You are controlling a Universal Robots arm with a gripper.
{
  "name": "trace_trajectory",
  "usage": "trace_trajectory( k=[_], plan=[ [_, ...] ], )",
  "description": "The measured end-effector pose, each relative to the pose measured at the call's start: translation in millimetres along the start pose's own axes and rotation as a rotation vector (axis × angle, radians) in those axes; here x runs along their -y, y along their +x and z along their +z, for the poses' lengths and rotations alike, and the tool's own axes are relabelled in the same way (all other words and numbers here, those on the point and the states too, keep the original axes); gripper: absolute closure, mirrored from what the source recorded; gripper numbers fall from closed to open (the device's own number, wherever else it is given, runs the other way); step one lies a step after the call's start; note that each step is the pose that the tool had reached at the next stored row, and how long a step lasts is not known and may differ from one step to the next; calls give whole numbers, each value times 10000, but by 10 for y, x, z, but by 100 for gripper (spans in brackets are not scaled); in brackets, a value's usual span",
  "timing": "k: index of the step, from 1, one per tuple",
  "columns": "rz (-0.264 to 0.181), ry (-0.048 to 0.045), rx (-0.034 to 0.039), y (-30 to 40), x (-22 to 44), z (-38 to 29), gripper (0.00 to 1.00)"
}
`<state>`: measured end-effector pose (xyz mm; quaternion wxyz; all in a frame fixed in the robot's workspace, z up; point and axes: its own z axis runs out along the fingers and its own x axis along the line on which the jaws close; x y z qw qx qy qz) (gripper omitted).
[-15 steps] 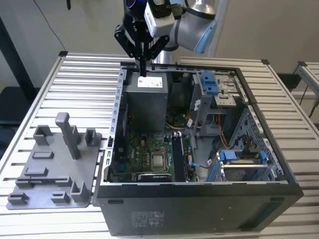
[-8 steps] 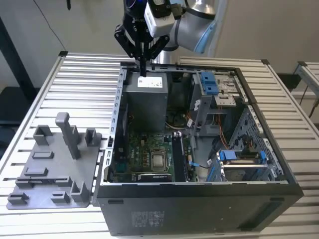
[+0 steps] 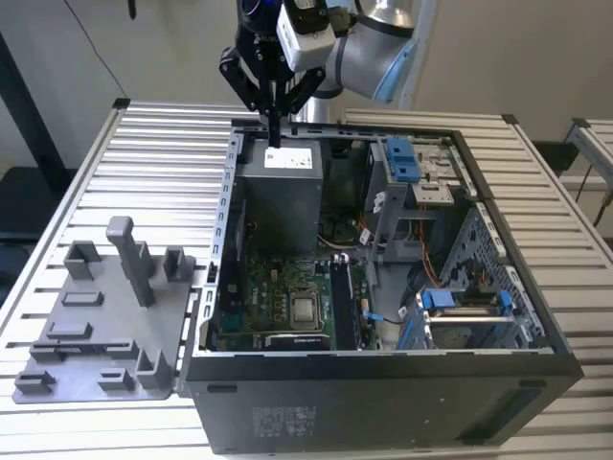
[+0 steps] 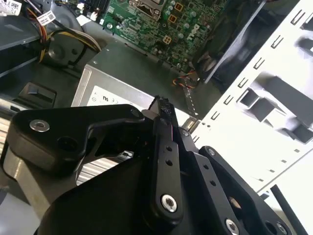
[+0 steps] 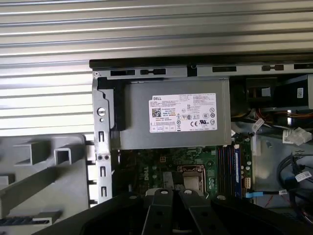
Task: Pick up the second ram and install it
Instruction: 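Reach for the second ram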
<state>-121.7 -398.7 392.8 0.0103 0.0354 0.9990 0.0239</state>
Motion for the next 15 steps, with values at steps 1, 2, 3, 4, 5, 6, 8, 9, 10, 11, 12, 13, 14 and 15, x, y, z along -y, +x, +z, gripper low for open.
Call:
trace_trajectory(
  k=[1, 2, 3, 4, 5, 6, 8, 9, 10, 11, 12, 13, 14, 15],
  plan=[
    [0, 0, 0, 6, 1, 0, 89],
    [-1, -1, 0, 15, 2, 0, 89],
    [-1, -1, 0, 27, 2, 0, 89],
    [-2, -2, 1, 38, 3, 0, 89],
    [-2, -1, 0, 48, 4, 0, 89],
    [-2, -2, 0, 60, 5, -1, 89],
    [-2, -3, 1, 84, 6, -1, 89],
    [-2, -2, 1, 97, 7, -1, 89],
    [-2, -2, 0, 115, 9, -2, 89],
    [-5, -2, 1, 137, 10, -2, 89],
    [-8, -2, 1, 156, 11, -2, 89],
    [-12, -3, 1, 172, 13, -3, 89],
    [-18, -2, 0, 186, 14, -3, 89],
    [-25, -2, 0, 200, 14, -4, 89]
  ],
)
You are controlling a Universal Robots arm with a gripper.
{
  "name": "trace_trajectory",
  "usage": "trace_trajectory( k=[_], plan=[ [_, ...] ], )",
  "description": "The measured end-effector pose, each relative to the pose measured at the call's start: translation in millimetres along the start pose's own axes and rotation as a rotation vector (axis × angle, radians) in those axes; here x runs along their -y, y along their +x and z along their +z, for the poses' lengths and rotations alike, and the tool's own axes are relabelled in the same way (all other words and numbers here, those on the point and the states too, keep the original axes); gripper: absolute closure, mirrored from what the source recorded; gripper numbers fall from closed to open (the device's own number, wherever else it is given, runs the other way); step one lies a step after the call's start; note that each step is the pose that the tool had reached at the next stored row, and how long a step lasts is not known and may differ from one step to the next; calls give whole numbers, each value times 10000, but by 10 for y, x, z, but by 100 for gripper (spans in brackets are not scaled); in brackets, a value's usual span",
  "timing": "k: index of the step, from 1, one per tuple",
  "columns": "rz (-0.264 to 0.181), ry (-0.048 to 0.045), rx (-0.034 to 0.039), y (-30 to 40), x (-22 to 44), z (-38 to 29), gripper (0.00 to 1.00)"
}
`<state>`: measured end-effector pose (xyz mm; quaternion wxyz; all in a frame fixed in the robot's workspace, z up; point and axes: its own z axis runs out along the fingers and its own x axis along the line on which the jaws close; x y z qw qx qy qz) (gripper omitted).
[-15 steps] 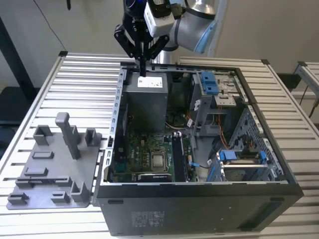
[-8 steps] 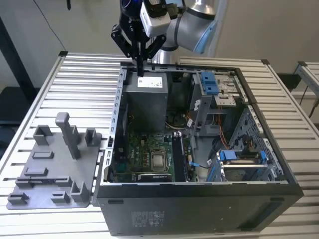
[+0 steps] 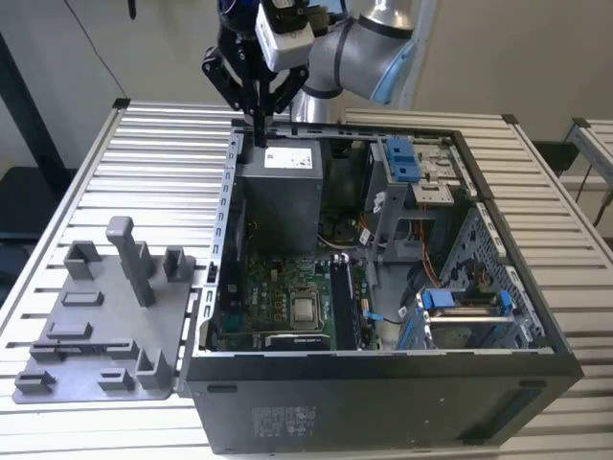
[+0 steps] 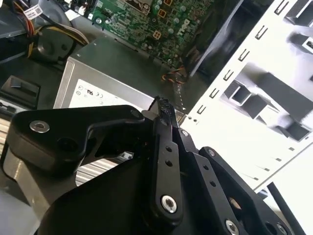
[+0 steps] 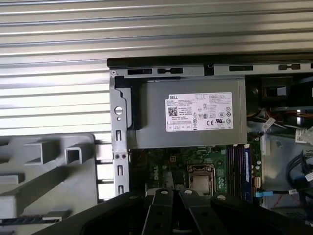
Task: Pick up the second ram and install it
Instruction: 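Reach for the second ram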
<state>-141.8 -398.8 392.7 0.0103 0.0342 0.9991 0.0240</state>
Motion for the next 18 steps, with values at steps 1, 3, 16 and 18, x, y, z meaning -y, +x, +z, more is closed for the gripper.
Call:
trace_trajectory(
  k=[1, 3, 16, 18],
  plan=[
    [-6, -1, 0, 12, 0, 0, 89],
    [-12, -1, 0, 31, 1, 0, 89],
    [-179, -6, -9, 184, 12, -2, 89],
    [-193, -6, -10, 209, 14, -3, 89]
  ],
)
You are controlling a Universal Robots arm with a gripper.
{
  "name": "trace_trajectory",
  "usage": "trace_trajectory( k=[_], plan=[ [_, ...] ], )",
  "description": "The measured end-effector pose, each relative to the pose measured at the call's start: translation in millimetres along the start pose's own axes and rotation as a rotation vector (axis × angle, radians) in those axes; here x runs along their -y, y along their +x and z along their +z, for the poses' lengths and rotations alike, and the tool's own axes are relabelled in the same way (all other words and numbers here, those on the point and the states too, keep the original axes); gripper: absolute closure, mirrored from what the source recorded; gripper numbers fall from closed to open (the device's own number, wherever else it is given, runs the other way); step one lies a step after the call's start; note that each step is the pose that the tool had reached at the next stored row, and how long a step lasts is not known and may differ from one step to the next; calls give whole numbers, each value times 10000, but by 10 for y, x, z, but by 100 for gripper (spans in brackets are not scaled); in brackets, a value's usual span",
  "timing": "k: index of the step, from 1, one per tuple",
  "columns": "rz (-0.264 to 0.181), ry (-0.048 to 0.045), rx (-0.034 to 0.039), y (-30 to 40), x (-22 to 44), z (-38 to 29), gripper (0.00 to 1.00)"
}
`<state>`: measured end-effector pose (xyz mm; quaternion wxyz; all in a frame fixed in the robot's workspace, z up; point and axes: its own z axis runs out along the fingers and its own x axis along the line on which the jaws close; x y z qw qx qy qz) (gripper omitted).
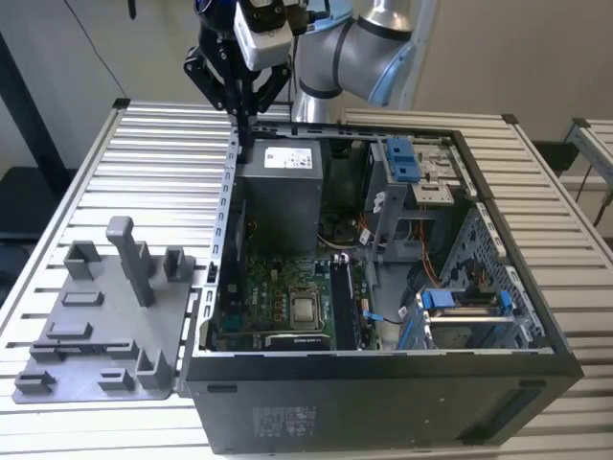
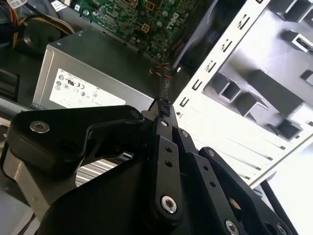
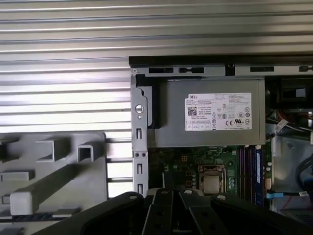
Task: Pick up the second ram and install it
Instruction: 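Reach for the second ram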
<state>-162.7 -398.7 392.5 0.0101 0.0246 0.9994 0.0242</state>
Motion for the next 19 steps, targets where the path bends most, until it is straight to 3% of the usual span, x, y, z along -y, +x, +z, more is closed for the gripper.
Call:
trace_trajectory(
  k=[9, 19],
  plan=[
    [-57, -1, -3, 131, 7, -2, 89],
    [-135, -3, -6, 334, 16, -5, 89]
  ],
)
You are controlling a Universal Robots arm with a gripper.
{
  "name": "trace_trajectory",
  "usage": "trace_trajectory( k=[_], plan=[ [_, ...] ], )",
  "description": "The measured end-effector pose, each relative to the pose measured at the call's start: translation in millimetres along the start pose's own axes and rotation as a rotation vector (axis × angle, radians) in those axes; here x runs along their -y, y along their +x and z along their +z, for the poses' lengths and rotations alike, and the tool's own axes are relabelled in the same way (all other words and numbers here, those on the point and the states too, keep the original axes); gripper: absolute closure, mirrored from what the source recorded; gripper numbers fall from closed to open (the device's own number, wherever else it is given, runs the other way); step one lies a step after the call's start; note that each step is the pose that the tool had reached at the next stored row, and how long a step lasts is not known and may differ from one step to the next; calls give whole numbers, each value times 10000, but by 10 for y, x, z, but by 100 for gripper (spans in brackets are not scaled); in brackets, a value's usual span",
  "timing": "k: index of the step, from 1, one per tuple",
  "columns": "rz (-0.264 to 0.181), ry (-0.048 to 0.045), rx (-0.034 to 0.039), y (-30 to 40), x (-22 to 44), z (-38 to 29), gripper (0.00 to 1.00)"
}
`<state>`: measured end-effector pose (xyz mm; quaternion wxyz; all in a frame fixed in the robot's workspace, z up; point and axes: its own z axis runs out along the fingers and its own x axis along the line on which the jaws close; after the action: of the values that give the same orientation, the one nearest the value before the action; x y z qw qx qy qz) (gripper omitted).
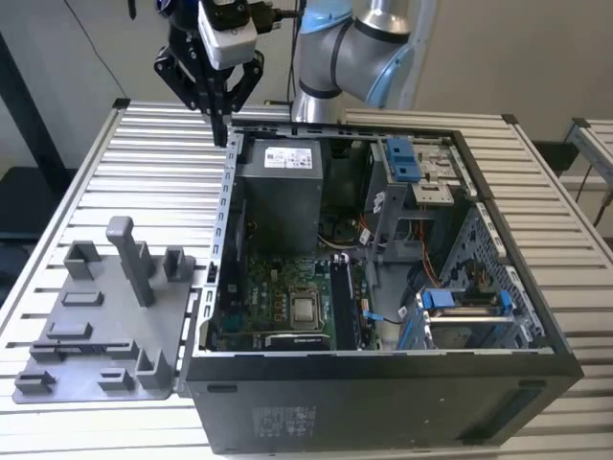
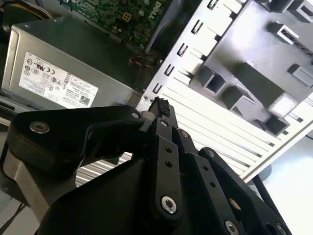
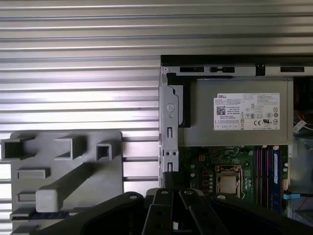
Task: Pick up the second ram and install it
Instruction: 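Reach for the second ram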
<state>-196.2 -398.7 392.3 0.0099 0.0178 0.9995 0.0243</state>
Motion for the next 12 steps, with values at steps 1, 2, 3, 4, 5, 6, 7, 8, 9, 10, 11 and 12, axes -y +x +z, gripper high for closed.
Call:
trace_trajectory(
  k=[1, 2, 3, 4, 5, 6, 7, 8, 9, 10, 11, 12],
  plan=[
    [-7, 0, -1, 19, 0, 0, 89],
    [-15, 0, -1, 38, 1, -1, 89],
    [-23, -1, -1, 57, 2, -1, 89],
    [-32, -1, -2, 76, 2, -1, 89],
    [-41, -1, -2, 96, 3, -2, 89],
    [-50, -1, -2, 115, 4, -2, 89],
    [-60, -1, -3, 136, 5, -2, 89],
    [-68, -1, -4, 155, 5, -3, 89],
    [-77, -2, -4, 174, 6, -3, 89],
    [-85, -2, -5, 194, 7, -4, 89],
    [-94, -2, -5, 213, 7, -4, 89],
    [-103, -2, -6, 232, 8, -4, 89]
  ],
)
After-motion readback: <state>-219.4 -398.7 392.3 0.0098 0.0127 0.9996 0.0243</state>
